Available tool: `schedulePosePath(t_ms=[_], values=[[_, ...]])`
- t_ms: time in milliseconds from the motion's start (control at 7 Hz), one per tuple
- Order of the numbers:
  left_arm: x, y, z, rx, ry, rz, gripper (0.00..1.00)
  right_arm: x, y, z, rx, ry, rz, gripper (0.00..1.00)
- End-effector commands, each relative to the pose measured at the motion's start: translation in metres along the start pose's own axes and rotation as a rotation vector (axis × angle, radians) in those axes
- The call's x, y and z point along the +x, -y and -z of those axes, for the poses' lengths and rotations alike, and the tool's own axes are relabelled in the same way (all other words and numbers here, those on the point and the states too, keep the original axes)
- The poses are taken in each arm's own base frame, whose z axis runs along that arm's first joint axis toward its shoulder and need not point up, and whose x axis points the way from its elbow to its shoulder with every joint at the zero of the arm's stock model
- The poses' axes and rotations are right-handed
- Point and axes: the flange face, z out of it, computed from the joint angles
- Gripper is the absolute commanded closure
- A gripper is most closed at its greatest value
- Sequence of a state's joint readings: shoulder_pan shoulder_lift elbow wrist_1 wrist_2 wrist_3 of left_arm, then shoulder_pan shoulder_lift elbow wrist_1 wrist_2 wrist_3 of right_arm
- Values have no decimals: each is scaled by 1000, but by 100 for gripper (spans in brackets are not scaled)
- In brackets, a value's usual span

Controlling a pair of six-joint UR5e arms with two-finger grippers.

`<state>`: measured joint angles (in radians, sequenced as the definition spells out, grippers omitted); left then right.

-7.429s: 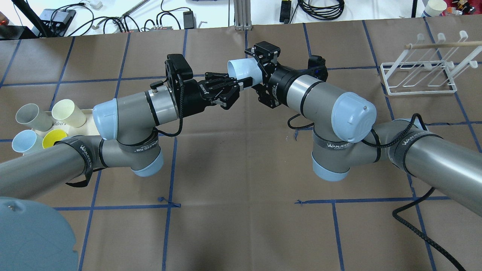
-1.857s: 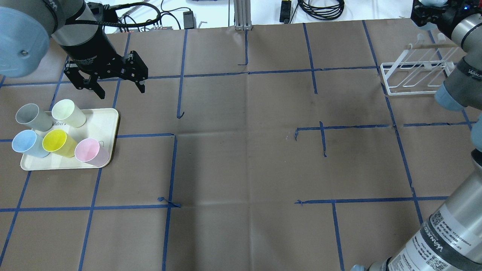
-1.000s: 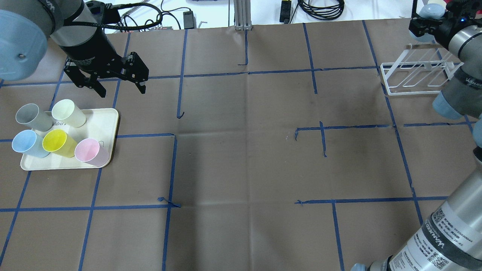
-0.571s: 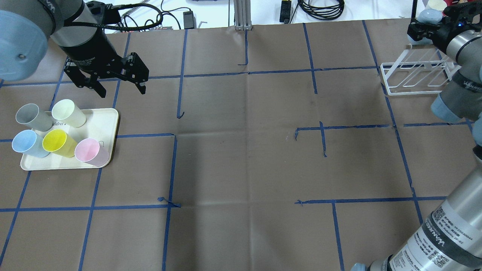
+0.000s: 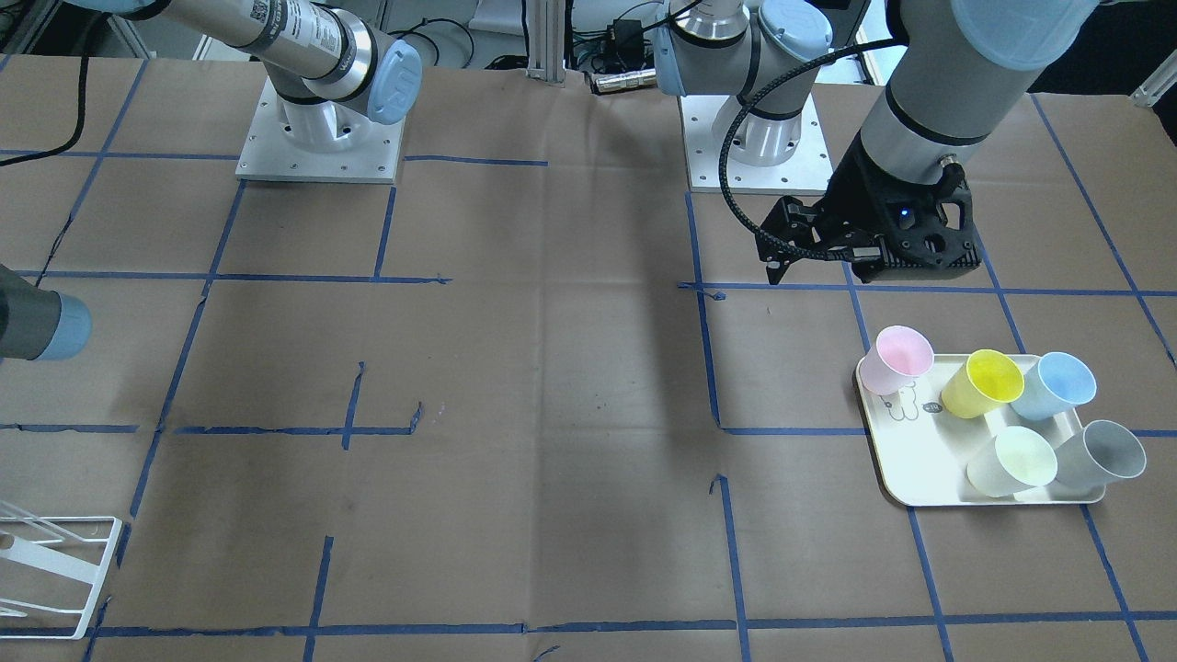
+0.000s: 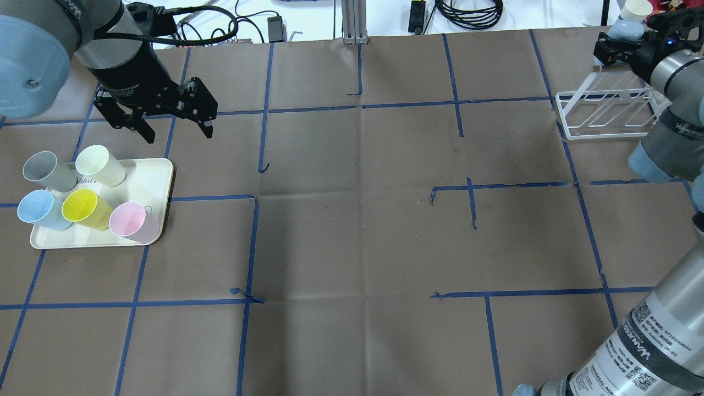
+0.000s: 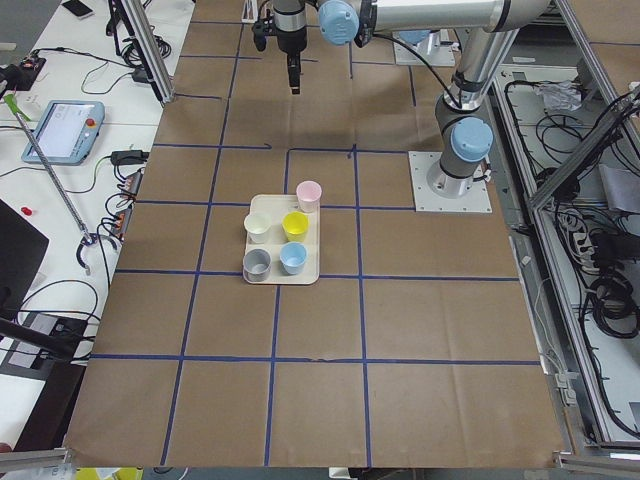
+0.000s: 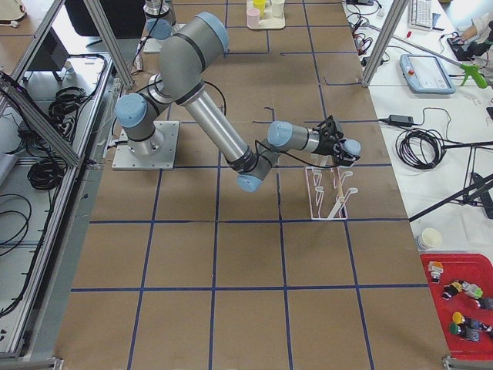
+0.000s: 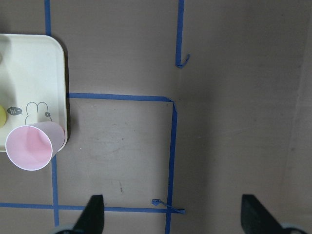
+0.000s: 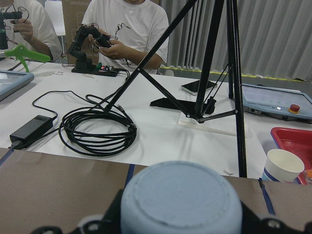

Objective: Transfer IKEA cup to right arm and place on rack

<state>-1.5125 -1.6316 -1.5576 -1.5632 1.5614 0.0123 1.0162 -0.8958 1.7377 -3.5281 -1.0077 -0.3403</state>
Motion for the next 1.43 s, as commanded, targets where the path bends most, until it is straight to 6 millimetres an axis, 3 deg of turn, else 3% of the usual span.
schedulePosePath(t_ms=[0,286,714,1143,1286], values=[[0,1,-2,-3,0,0,1,0,2,1,3,-2,-55,1],[0,0,-2,-5,2,0,1,1,3,0,6,-3,-54,1],[-16,-6,-23,-34,9,-61,1,1,7,1,12,-5,-50,1],[-102,-12,-43,-49,-10,-80,5,9,33,3,5,-4,-52,0],[-119,-20,-48,-38,-9,-104,5,10,51,7,-18,3,-65,0]])
